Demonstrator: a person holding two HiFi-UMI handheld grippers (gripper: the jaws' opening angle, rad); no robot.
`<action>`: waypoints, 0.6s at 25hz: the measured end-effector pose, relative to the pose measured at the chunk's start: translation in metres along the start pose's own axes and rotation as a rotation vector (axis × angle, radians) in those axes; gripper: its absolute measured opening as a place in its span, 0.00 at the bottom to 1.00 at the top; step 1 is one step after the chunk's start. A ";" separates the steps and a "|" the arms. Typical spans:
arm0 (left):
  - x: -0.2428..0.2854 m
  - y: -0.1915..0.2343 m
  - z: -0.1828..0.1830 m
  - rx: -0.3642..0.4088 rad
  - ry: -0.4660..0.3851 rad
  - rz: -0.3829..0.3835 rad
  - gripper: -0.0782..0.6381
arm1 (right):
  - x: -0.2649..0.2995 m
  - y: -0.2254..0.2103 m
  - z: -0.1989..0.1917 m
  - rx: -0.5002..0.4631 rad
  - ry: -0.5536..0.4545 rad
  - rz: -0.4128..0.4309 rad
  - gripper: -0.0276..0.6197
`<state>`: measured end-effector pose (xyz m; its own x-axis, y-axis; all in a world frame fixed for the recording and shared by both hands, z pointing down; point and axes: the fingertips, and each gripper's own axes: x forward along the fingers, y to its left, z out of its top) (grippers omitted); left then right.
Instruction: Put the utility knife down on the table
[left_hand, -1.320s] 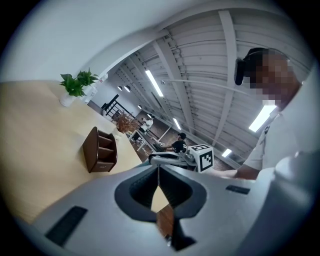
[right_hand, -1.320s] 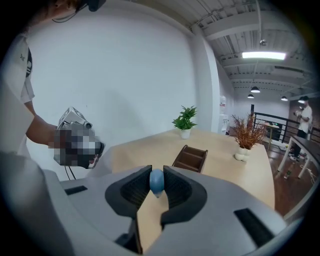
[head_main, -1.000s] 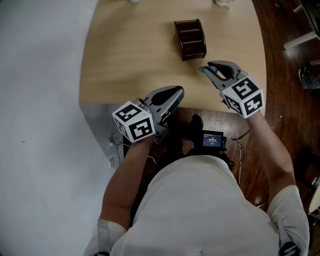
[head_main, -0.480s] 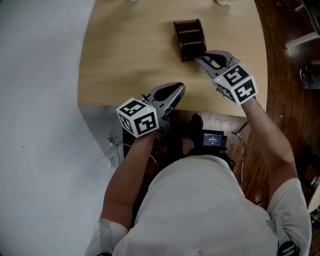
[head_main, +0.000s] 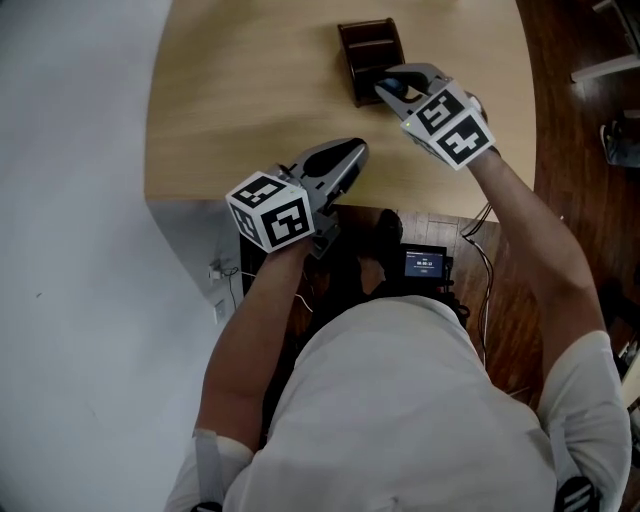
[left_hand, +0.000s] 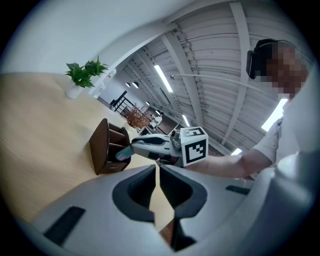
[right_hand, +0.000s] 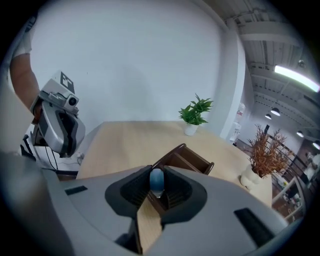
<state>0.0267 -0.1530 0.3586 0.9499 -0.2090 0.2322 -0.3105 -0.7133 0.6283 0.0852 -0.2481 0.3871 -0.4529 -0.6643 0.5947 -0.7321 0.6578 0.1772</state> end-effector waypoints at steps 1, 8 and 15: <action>0.000 0.000 0.000 -0.001 0.002 -0.002 0.12 | 0.005 0.000 -0.001 -0.020 0.011 0.000 0.15; 0.001 0.002 -0.003 -0.012 0.012 -0.005 0.12 | 0.040 -0.005 -0.007 -0.193 0.090 0.012 0.16; 0.002 0.001 -0.003 -0.019 0.011 -0.006 0.12 | 0.060 0.005 -0.011 -0.274 0.112 0.038 0.16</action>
<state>0.0277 -0.1518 0.3621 0.9515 -0.1975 0.2360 -0.3053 -0.7020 0.6435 0.0605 -0.2808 0.4323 -0.4074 -0.6037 0.6853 -0.5436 0.7633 0.3492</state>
